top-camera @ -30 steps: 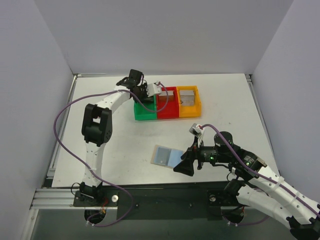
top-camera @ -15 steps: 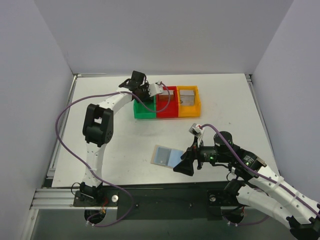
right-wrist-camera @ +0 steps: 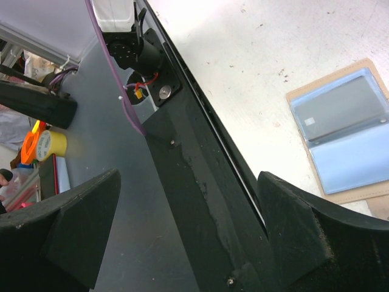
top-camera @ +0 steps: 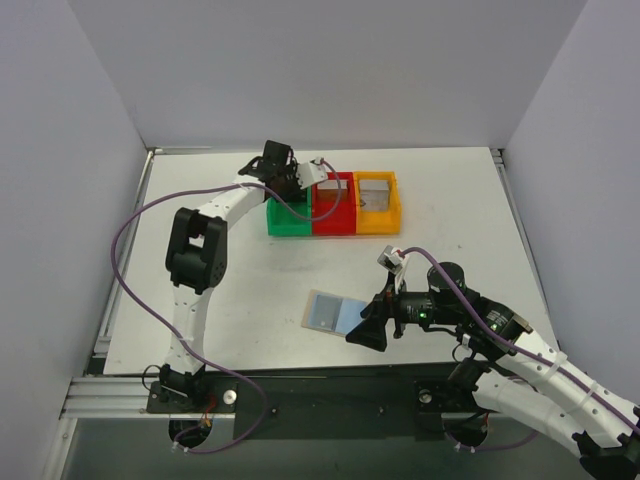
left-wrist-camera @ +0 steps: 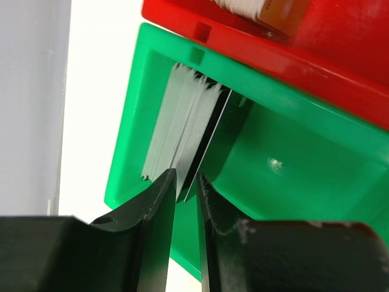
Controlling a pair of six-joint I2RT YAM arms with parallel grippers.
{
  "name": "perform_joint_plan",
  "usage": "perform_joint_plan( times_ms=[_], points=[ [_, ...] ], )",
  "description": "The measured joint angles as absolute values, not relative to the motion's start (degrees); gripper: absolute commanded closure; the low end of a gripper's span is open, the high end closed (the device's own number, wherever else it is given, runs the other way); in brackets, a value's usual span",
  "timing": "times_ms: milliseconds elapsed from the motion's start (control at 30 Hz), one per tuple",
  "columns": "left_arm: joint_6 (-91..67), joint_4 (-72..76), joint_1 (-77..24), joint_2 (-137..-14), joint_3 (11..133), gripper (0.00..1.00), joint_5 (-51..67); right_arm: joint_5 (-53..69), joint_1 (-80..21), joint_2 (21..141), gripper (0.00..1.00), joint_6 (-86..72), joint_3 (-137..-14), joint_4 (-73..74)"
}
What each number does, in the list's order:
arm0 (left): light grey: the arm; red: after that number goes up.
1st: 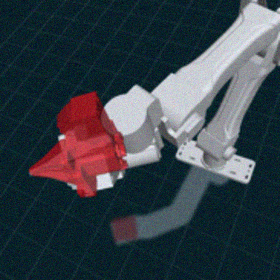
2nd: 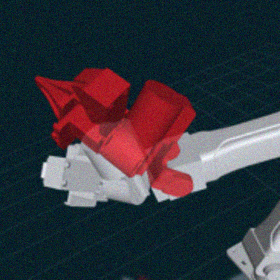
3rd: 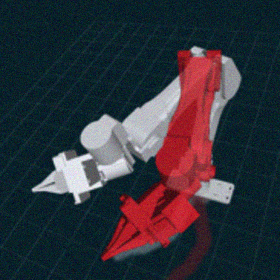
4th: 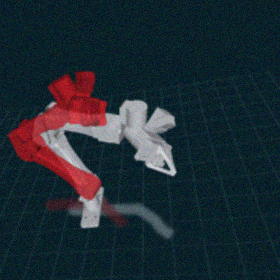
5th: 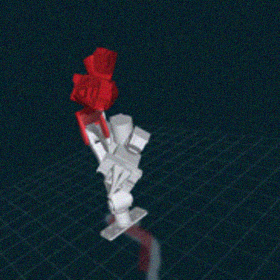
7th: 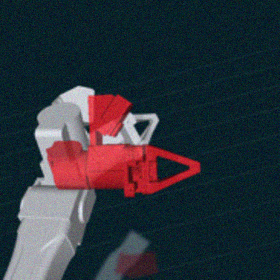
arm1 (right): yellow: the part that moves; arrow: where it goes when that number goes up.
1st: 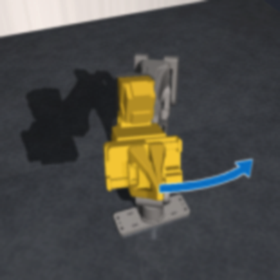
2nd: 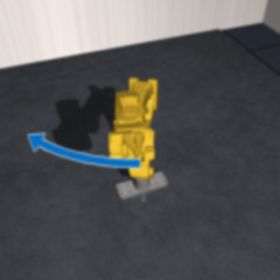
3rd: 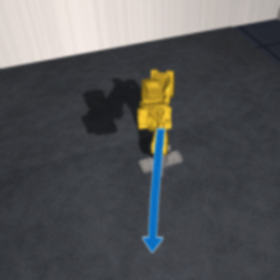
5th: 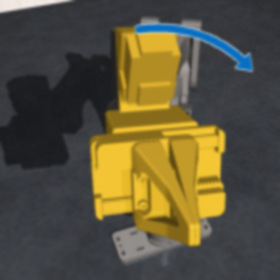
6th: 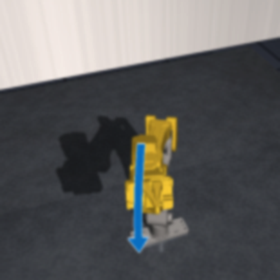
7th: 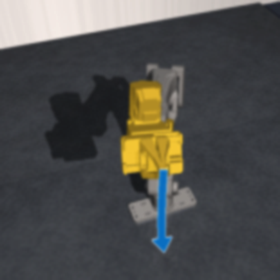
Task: Take the credit cards out of the card holder
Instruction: Place the credit card in the storage box.
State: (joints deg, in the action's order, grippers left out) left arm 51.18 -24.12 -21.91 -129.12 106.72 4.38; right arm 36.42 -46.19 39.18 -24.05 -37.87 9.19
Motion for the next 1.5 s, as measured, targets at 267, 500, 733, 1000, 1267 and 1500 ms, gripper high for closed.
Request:
perform_joint_plan(
  times_ms=[267,500,733,1000,1267,1500],
  points=[
    [50.5,-19.9,-22.3,-129.1,106.3,0.69,1.6,36.4,-46.2,39.2,0.11,-24.1,-37.9,9.2],
    [49.9,-16.9,-22.6,-129.0,106.0,0.69,-1.3,36.4,-46.2,39.2,0.11,-24.1,-37.9,9.2],
    [46.5,-10.8,-23.1,-124.0,100.6,0.52,-5.0,36.3,-46.2,39.2,0.11,-24.2,-37.9,9.2],
    [37.3,-3.0,-28.4,-107.0,94.6,0.20,-14.3,32.8,-46.2,38.5,0.07,-24.2,-37.9,10.3],
    [10.5,-7.2,-35.4,-81.2,78.9,0.17,-19.2,20.7,-46.2,33.9,0.00,-24.4,-40.2,15.9],
    [-6.7,-15.4,-41.7,-57.3,59.3,0.15,-20.4,13.0,-46.2,31.7,0.00,-30.2,-40.1,17.8]
  ],
)
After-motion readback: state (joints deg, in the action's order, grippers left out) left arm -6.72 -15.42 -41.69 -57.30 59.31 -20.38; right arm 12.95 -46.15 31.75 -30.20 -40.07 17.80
